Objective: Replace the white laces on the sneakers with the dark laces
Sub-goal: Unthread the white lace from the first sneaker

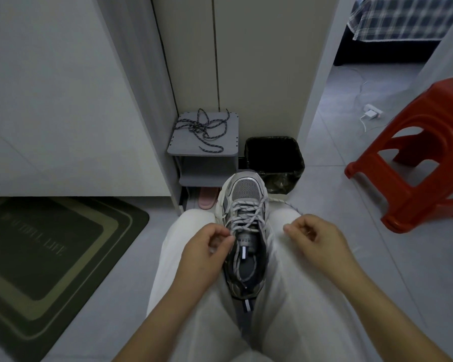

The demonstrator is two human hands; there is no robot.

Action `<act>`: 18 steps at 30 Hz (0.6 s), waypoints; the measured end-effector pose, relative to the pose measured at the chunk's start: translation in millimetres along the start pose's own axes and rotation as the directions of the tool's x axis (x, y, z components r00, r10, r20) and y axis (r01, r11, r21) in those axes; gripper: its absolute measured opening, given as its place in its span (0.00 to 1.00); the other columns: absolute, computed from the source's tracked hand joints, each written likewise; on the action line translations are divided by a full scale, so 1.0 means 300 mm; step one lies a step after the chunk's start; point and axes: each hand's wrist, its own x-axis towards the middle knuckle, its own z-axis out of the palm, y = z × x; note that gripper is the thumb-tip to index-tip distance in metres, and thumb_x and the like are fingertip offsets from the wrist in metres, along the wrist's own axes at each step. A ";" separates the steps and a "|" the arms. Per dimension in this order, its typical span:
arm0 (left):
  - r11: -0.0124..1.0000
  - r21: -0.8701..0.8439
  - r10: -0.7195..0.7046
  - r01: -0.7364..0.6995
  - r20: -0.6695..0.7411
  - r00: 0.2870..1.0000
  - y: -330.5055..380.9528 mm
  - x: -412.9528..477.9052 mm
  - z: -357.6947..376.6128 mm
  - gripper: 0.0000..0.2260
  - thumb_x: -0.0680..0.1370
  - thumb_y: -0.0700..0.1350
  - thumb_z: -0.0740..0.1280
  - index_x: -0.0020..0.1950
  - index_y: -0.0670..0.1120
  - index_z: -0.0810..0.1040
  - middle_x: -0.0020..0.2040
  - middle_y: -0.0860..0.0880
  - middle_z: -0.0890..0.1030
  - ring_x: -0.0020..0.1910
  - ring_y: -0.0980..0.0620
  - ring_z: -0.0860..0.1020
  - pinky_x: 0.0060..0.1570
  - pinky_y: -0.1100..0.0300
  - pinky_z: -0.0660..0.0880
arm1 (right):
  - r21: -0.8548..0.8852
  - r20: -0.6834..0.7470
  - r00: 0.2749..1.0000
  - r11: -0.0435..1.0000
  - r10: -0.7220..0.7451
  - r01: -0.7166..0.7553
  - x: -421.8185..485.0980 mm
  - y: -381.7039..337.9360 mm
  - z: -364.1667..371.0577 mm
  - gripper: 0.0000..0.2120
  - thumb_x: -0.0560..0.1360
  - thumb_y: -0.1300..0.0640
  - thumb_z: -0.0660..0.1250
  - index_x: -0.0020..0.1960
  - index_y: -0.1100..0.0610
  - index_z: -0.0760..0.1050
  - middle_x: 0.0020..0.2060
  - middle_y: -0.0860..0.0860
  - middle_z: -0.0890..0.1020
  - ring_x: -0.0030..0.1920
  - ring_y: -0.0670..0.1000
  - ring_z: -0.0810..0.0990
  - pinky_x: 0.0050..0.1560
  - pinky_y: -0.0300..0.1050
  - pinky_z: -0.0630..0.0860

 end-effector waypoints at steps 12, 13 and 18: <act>0.964 0.262 0.085 -0.049 -0.127 0.988 0.042 0.051 -0.050 0.07 0.76 0.52 0.62 0.37 0.55 0.70 0.35 0.54 0.77 0.33 0.55 0.75 0.36 0.54 0.73 | -0.112 0.053 0.946 0.940 -0.319 0.323 -0.034 -0.076 0.130 0.06 0.70 0.54 0.72 0.46 0.49 0.80 0.54 0.46 0.70 0.53 0.42 0.70 0.57 0.33 0.66; 0.958 0.281 0.104 -0.062 -0.138 0.985 0.060 0.062 -0.062 0.07 0.75 0.52 0.62 0.37 0.56 0.69 0.35 0.55 0.77 0.35 0.55 0.76 0.36 0.55 0.73 | -0.127 0.070 0.940 0.931 -0.335 0.342 -0.034 -0.078 0.135 0.06 0.70 0.53 0.72 0.46 0.47 0.79 0.57 0.47 0.70 0.57 0.46 0.70 0.59 0.41 0.68; 0.959 0.272 0.098 -0.080 -0.050 0.994 0.093 0.106 -0.069 0.08 0.76 0.50 0.63 0.37 0.56 0.69 0.35 0.55 0.76 0.36 0.56 0.75 0.38 0.55 0.73 | -0.280 0.075 0.915 0.873 -0.395 0.400 -0.034 -0.100 0.148 0.10 0.69 0.42 0.64 0.45 0.44 0.80 0.65 0.52 0.71 0.66 0.55 0.66 0.59 0.49 0.62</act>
